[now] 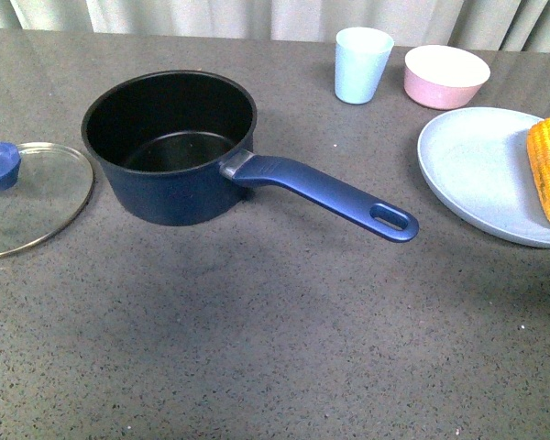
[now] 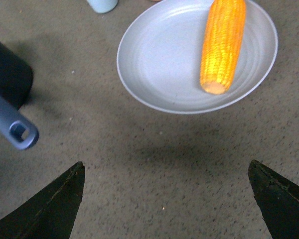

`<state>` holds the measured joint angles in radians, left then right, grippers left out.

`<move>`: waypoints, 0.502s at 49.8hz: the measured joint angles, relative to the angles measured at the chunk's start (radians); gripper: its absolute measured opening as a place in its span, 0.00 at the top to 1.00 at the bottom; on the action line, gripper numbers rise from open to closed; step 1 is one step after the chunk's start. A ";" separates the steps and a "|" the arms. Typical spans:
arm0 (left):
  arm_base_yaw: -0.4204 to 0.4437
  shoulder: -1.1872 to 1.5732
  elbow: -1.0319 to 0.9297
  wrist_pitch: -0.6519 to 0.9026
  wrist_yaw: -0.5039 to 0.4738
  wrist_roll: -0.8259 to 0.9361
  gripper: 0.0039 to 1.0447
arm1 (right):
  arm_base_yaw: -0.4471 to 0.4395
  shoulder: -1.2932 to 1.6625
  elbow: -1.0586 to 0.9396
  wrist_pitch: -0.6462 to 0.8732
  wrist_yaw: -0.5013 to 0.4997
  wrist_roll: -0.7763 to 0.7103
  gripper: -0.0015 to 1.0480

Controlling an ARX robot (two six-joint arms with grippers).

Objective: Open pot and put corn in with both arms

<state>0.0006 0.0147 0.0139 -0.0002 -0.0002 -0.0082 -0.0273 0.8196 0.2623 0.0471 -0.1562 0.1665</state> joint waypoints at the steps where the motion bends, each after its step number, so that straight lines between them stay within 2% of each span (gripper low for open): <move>1: 0.000 0.000 0.000 0.000 0.000 0.000 0.08 | -0.011 0.027 0.012 0.018 -0.004 -0.003 0.09; 7: 0.000 0.000 0.000 0.000 0.000 0.000 0.08 | -0.098 0.238 0.115 0.127 -0.004 -0.047 0.09; 14: 0.000 0.000 0.000 0.000 0.000 0.000 0.08 | -0.155 0.432 0.232 0.169 -0.005 -0.080 0.09; 25: 0.000 0.000 0.000 0.000 0.000 0.000 0.08 | -0.153 0.757 0.448 0.156 0.013 -0.112 0.09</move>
<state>0.0006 0.0147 0.0139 -0.0002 -0.0002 -0.0082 -0.1799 1.5768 0.7101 0.2031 -0.1436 0.0547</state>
